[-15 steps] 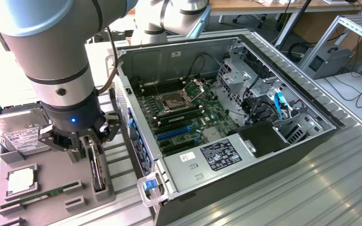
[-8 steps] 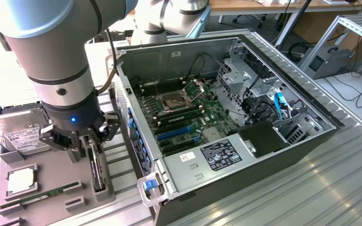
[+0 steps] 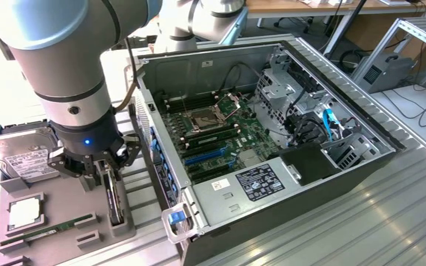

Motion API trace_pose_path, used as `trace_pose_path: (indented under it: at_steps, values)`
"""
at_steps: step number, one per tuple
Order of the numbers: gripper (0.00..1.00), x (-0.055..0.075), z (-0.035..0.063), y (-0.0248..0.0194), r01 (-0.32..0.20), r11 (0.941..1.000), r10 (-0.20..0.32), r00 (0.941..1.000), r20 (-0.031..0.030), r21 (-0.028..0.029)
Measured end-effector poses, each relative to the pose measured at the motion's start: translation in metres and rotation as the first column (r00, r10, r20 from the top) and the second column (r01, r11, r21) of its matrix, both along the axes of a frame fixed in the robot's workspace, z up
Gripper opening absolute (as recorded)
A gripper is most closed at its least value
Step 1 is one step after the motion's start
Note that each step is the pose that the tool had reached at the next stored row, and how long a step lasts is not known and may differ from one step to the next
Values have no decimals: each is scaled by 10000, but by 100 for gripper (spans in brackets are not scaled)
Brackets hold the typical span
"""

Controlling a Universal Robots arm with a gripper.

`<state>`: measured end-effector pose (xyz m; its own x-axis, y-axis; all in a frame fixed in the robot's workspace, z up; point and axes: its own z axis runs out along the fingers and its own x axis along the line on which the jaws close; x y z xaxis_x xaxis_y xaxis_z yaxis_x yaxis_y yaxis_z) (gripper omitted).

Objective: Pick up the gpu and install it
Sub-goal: 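Pick up the gpu and move the gpu toward the slot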

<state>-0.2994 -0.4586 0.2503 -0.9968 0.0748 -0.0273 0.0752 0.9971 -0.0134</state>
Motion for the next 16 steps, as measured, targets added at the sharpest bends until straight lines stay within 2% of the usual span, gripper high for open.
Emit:
trace_pose_path:
  at_steps: [6, 16]
  values:
    - [39, 0, -44, 14, 0, 10000, 0, 10000, -1, -1]
    - [39, 0, -62, 14, 0, 10000, 0, 10000, -1, -1]
